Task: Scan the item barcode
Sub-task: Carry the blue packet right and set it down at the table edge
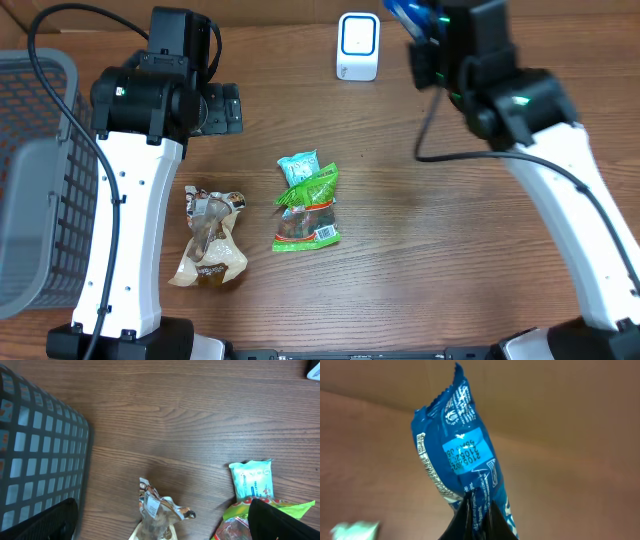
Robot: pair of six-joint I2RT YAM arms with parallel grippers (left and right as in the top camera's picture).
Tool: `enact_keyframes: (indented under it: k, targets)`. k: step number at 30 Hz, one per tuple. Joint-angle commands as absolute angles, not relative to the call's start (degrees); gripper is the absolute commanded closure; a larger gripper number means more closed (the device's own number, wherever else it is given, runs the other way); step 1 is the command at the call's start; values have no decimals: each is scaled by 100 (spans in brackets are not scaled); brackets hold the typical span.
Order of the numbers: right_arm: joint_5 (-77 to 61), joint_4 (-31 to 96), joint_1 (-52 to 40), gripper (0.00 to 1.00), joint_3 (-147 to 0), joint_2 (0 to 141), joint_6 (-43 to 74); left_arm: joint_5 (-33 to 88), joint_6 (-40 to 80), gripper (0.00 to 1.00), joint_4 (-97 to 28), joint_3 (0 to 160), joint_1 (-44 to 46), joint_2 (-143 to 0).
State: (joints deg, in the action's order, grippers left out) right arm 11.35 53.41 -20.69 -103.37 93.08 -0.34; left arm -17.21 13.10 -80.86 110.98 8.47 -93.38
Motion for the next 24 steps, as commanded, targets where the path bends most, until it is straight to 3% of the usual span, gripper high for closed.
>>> enact_keyframes:
  k: [1, 10, 18, 24]
  targets:
    - [576, 6270, -1627, 96, -10278, 9504, 1258, -1800, 1223, 0, -8077, 11201, 827, -9223]
    - [-130, 7207, -128, 96, -9719, 9791, 1553, -1800, 1223, 0, -8077, 11201, 827, -9223]
    - [-340, 6368, 1234, 96, -8750, 10090, 1675, -1800, 1223, 0, -8077, 11201, 827, -9225]
    - [-521, 5725, 1551, 96, -8077, 10315, 1570, -1800, 1223, 0, -8077, 11201, 827, -9223]
